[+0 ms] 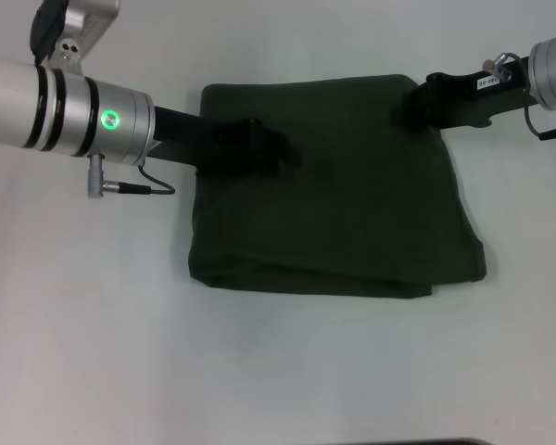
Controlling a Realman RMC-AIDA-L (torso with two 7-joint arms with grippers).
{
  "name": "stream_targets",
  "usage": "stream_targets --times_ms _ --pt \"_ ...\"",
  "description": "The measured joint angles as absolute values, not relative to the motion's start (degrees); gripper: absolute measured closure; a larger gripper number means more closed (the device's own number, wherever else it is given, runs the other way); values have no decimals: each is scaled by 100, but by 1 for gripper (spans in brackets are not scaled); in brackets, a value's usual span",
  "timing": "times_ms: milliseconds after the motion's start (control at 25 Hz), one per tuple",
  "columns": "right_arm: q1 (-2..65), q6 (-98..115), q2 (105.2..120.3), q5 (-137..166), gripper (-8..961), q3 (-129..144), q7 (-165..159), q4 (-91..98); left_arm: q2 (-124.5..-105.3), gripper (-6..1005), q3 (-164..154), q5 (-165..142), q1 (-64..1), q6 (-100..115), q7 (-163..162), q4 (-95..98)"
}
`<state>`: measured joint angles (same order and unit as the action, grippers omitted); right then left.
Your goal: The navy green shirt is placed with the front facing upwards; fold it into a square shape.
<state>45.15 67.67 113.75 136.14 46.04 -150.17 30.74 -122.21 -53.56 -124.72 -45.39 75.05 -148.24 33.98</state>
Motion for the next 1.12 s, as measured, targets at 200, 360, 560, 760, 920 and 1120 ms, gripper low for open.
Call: stream_targets --times_ms 200,360,560,760,920,1120 --pt "4536 6312 11368 13755 613 4605 -15020 2980 -12196 561 -5344 -12453 -4528 7505 -14826 3409" --pt "4532 6479 11358 13706 613 4479 -15020 3097 -12175 559 -5329 -12424 -4505 7509 -14827 3422" --pt "4528 6862 11305 13503 613 4215 -15007 3415 -12157 555 -5267 -12419 -4493 7531 -14827 3437" --pt "4509 6530 11344 13315 613 4203 -14972 3151 -12139 552 -5263 -12416 -4495 7516 -14827 3438" --pt "4580 6130 11442 13275 614 4214 -14960 2805 -12117 549 -5249 -12409 -4529 7507 -14827 3437" --pt "4653 5744 11598 13269 614 4230 -14958 2751 -12102 546 -5176 -12409 -4551 7497 -14818 3436"
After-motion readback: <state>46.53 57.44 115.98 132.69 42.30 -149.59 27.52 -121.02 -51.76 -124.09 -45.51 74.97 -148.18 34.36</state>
